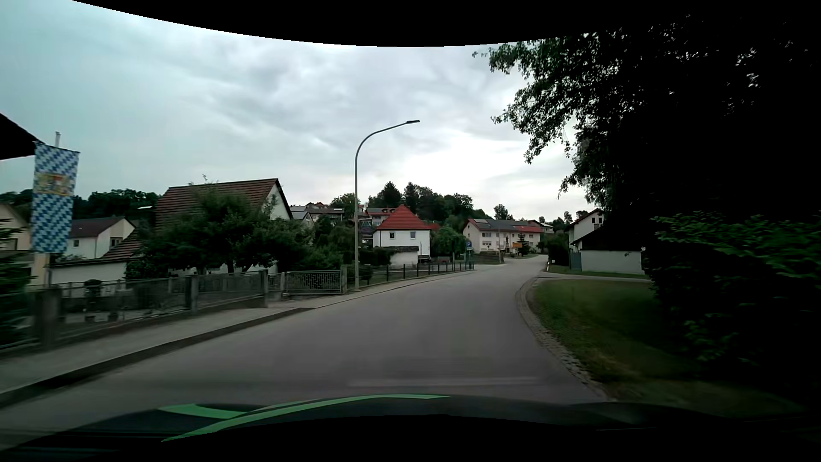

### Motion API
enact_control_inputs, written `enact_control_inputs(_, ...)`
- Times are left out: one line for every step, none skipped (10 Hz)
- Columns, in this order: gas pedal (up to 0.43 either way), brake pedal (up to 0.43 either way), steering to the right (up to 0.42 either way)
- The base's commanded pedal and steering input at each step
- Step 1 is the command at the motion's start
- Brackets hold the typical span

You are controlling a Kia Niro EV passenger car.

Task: Follow the waypoints while adhering to traffic rules and regulations

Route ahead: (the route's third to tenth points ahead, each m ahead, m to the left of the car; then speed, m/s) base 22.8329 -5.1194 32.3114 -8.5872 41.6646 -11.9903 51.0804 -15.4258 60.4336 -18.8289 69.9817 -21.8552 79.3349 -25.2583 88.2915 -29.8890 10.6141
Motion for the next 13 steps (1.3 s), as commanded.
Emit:
enact_control_inputs(0.067, 0.0, 0.075)
enact_control_inputs(0.067, 0.0, 0.077)
enact_control_inputs(0.079, 0.0, 0.079)
enact_control_inputs(0.079, 0.0, 0.08)
enact_control_inputs(0.079, 0.0, 0.08)
enact_control_inputs(0.087, 0.0, 0.08)
enact_control_inputs(0.087, 0.0, 0.079)
enact_control_inputs(0.087, 0.0, 0.079)
enact_control_inputs(0.098, 0.0, 0.078)
enact_control_inputs(0.098, 0.0, 0.076)
enact_control_inputs(0.11, 0.0, 0.073)
enact_control_inputs(0.118, 0.0, 0.071)
enact_control_inputs(0.118, 0.0, 0.069)
